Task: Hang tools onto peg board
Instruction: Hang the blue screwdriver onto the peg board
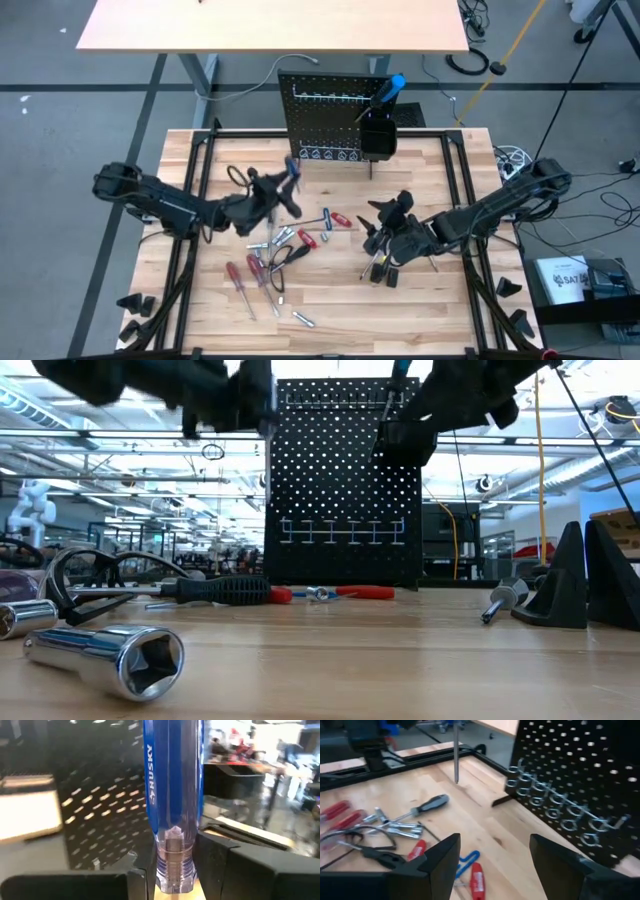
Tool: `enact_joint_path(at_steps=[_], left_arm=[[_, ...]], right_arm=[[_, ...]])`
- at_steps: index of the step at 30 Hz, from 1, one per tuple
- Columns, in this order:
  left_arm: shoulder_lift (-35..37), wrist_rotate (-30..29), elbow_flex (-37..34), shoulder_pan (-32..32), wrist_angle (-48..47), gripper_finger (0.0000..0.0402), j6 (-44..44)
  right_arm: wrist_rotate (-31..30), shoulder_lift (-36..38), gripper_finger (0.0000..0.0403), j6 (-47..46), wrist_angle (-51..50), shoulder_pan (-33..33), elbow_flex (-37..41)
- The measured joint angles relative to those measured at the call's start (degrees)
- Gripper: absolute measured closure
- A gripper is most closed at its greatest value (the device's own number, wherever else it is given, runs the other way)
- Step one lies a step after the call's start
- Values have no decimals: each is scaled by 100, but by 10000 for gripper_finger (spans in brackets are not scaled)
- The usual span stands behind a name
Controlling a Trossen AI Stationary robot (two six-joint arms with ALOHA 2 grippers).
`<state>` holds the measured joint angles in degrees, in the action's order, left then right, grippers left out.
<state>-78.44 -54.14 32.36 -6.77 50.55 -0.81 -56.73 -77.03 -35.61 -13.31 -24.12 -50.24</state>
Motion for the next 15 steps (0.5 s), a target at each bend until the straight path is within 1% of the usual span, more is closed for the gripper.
enact_joint_path(at_steps=[2,3,6,7,9,15], left_arm=[[0,183,-229,446,11,301,-545],[-6,371,-346,686,69,301,-718],[-10,905,-600,1208,761,301,-1049],[-8,1062,-637,1326,1075,301,-1048],[-4,1165,-681,1504,1483,301,-946],[-19,1343,-682,1894,1818,301,-790]], right_arm=[[-14,-26,171,-15,20,0,0],[-16,-46,171,-16,17,0,0],[-16,-96,171,-32,10,0,0],[-16,-96,172,-54,12,0,0],[-20,-96,172,-121,13,6,0],[-40,-96,172,-125,116,93,0]])
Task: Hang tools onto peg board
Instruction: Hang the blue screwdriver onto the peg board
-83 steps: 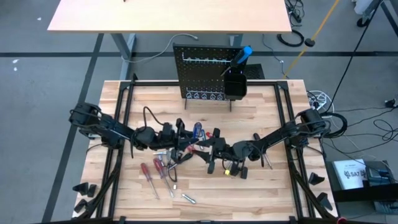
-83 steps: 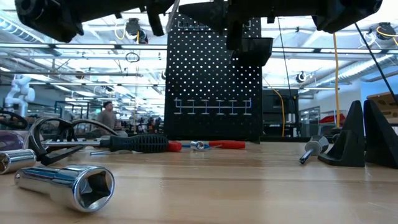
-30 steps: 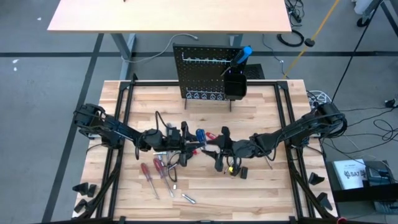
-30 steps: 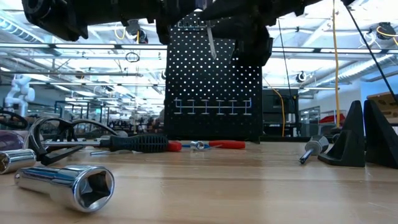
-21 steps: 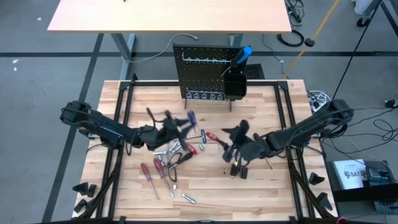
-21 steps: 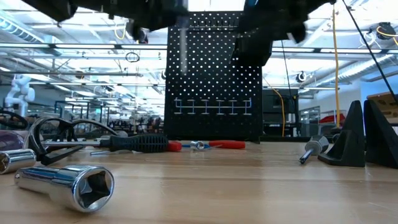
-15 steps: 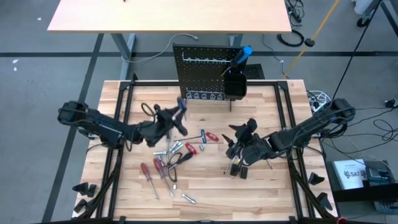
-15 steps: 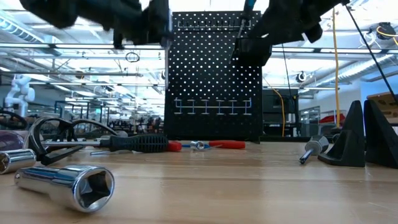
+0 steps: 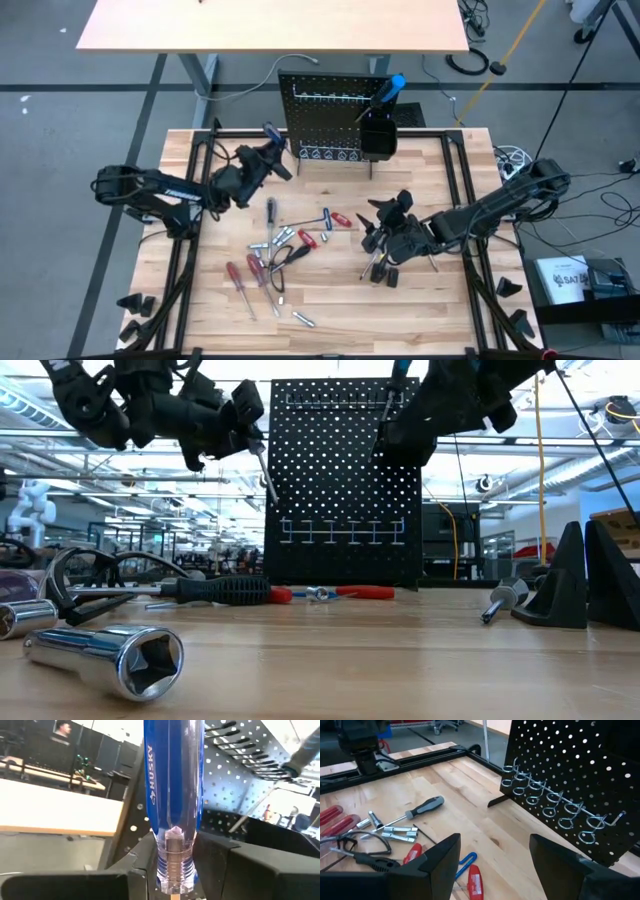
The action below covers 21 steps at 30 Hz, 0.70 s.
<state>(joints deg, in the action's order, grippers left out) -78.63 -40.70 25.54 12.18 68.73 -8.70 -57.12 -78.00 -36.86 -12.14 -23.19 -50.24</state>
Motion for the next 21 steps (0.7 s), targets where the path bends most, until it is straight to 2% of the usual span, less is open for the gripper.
enact_joint_path(at_steps=[5,11,21], left_arm=[[-144,296,25,357,213,301,-139],[-626,611,432,592,173,301,-143],[-991,616,581,642,116,301,155]], right_arm=[[-8,-28,172,4,78,93,0],[26,-238,172,0,216,228,0],[172,-363,172,31,301,286,-2]])
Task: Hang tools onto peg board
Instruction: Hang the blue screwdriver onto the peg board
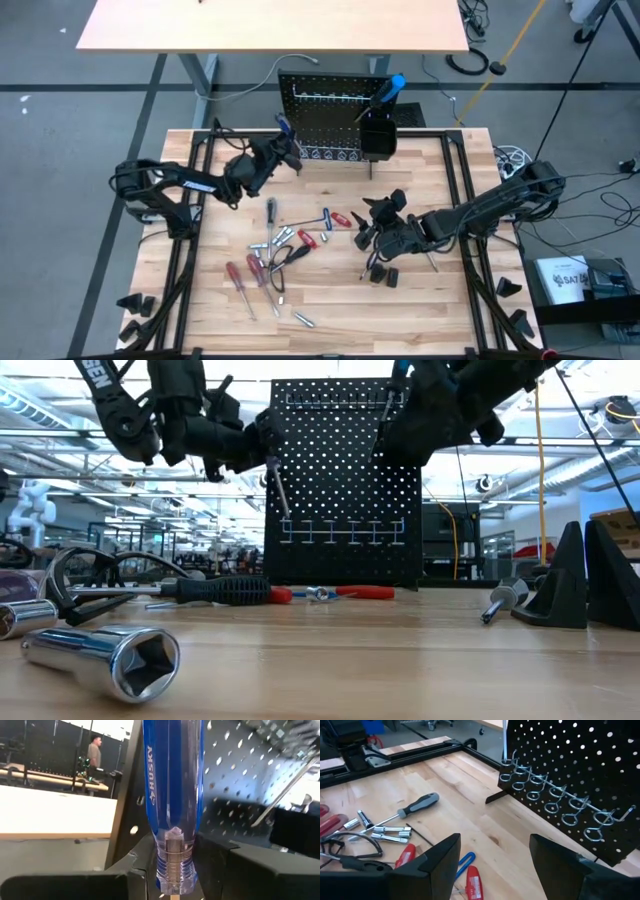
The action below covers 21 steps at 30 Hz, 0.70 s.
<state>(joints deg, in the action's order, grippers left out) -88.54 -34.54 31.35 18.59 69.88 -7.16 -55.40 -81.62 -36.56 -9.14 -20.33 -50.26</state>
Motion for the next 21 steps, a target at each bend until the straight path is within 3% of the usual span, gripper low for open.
enact_joint_path(at_steps=[21], left_arm=[[-224,50,4,129,-212,301,151]], right_arm=[[22,0,172,13,41,-1,0]])
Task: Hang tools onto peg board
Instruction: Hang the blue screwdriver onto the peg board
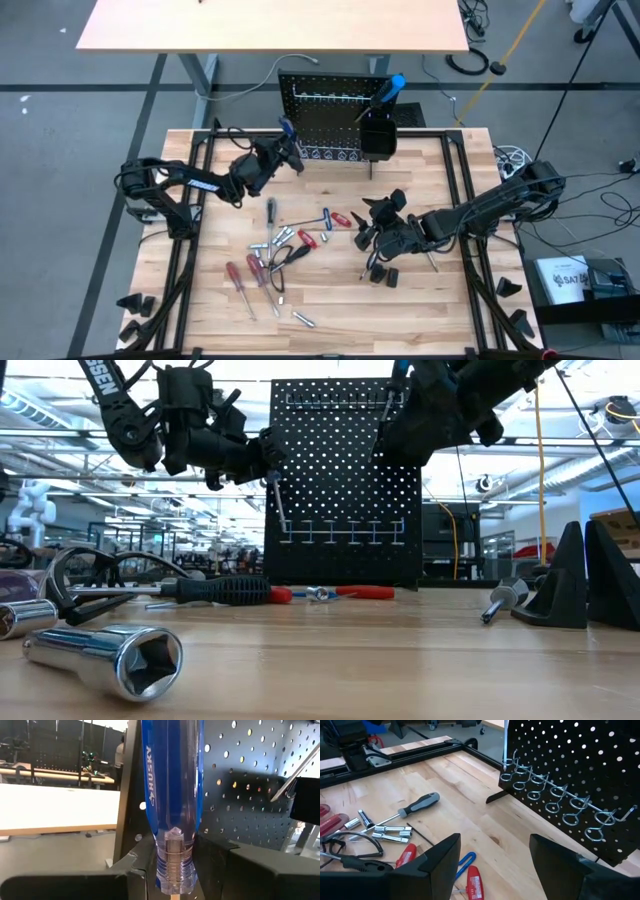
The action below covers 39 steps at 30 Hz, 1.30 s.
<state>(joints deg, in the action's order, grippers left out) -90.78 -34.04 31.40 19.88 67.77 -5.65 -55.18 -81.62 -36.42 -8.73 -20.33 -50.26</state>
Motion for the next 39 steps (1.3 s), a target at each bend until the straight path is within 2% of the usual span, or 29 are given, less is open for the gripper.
enact_joint_path(at_steps=[6,17,29,39], left_arm=[[-41,104,4,4,42,301,154],[-654,232,275,7,91,301,350],[-800,-76,280,-11,-153,300,148],[-802,-158,280,-33,-424,210,12]], right_arm=[[0,2,172,14,52,0,0],[0,7,172,35,80,0,0],[127,7,172,113,74,-3,0],[130,7,172,112,76,-3,0]])
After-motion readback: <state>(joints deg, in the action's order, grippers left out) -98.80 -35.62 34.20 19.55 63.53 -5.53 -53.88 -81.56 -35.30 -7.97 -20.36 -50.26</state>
